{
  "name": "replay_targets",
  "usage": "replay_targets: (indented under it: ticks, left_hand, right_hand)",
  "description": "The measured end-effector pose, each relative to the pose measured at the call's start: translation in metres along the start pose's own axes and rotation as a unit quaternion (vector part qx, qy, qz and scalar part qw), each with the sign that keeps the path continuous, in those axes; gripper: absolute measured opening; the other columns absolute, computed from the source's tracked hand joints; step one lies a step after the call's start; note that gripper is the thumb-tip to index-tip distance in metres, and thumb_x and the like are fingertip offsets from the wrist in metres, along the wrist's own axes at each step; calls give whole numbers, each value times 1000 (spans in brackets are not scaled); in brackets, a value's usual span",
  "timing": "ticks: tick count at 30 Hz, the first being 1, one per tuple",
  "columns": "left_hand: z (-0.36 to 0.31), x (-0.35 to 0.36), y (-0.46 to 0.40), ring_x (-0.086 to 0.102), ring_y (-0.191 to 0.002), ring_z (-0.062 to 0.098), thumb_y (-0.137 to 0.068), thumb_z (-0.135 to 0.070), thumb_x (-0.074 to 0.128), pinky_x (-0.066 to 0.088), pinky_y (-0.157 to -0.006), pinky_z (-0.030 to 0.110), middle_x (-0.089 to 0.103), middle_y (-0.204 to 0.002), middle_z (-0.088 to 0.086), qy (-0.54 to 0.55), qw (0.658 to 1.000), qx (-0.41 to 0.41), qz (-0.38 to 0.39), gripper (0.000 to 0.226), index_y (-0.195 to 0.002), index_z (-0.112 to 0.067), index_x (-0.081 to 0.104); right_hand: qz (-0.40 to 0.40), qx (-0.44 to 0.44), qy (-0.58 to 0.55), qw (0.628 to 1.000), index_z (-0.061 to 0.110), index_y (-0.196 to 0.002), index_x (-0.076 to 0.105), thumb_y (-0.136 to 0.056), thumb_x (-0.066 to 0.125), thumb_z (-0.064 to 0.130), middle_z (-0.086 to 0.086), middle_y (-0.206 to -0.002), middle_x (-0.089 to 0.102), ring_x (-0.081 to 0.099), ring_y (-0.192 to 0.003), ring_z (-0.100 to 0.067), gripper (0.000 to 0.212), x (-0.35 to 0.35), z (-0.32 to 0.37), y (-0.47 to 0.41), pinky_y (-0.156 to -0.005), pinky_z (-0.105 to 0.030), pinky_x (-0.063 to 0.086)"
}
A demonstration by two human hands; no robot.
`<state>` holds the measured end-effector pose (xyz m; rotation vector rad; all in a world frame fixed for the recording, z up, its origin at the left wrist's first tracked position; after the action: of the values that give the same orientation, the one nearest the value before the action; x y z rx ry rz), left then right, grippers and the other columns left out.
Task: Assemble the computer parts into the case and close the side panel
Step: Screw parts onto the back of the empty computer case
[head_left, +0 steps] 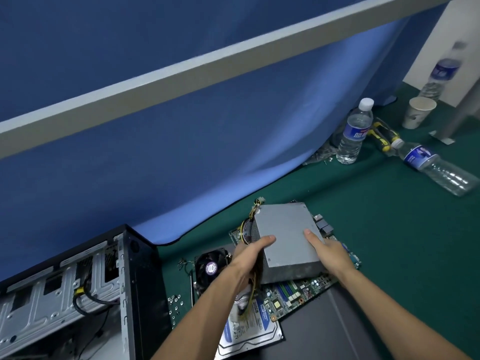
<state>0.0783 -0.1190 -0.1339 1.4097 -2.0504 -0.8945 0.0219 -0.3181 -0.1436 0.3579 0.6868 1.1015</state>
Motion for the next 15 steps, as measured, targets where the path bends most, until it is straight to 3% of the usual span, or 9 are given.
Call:
replay_targets:
  ticks: [2, 4, 8, 9, 10, 12, 15]
  left_hand:
    - [-11, -4, 5, 67, -92, 24, -51, -48, 81, 55, -76, 36, 70, -104, 8, 3, 999, 15, -32, 83, -120, -9, 54]
    - [-33, -13, 13, 68, -88, 25, -42, -50, 79, 56, -79, 40, 70, -97, 7, -40, 996, 38, -75, 76, -106, -11, 64]
    - [-87, -43, 51, 64, -97, 25, -35, -58, 74, 53, -87, 41, 65, -106, 6, -159, 974, 70, -148, 71, -94, -19, 69]
    - [-99, -51, 62, 64, -97, 26, -34, -57, 74, 54, -86, 41, 67, -103, 7, -166, 972, 79, -149, 69, -92, -18, 69]
    - [-112, -61, 75, 67, -93, 26, -35, -54, 75, 55, -84, 42, 70, -98, 7, -165, 971, 87, -149, 67, -89, -16, 70]
    - [-137, -82, 101, 70, -75, 25, -37, -49, 78, 58, -75, 39, 74, -82, 6, -157, 972, 100, -143, 58, -81, -11, 71]
    - [-173, -107, 143, 68, -64, 21, -42, -45, 79, 57, -70, 36, 73, -73, 4, -178, 966, 132, -133, 53, -79, -8, 72]
  right_hand:
    - [16, 6, 2, 1000, 0, -98, 72, -84, 54, 61, -5, -87, 72, 68, -80, -22, 65, 0, 0, 2, -83, -39, 54]
    - [35, 15, 6, 999, -2, -103, 70, -84, 54, 63, -11, -91, 71, 68, -82, -27, 69, 1, 4, 4, -83, -39, 54]
    - [92, 31, -72, 993, 6, -105, 65, -85, 54, 61, -6, -80, 61, 60, -68, -23, 59, 22, 35, 16, -58, -30, 47]
    - [107, 27, -94, 989, 10, -111, 63, -85, 54, 61, -5, -84, 61, 61, -73, -22, 58, 31, 47, 18, -62, -33, 49]
    - [122, 23, -115, 986, 13, -117, 61, -85, 54, 61, -6, -97, 65, 63, -87, -25, 58, 42, 59, 21, -76, -38, 52]
    - [164, 18, -179, 970, 18, -122, 61, -86, 53, 61, -7, -118, 66, 62, -108, -28, 57, 67, 88, 33, -99, -48, 45]
    - [247, 17, -302, 920, 19, -107, 74, -86, 51, 60, -11, -109, 71, 69, -95, -29, 51, 106, 135, 66, -86, -45, 51]
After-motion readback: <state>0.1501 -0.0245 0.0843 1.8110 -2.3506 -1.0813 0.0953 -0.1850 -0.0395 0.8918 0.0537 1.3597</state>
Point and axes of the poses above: each hand's wrist, its own y-axis away from the middle knuckle, its own x-axis out of the palm, z = x × y, the point moved 10 cm from there along -y, towards the middle knuckle
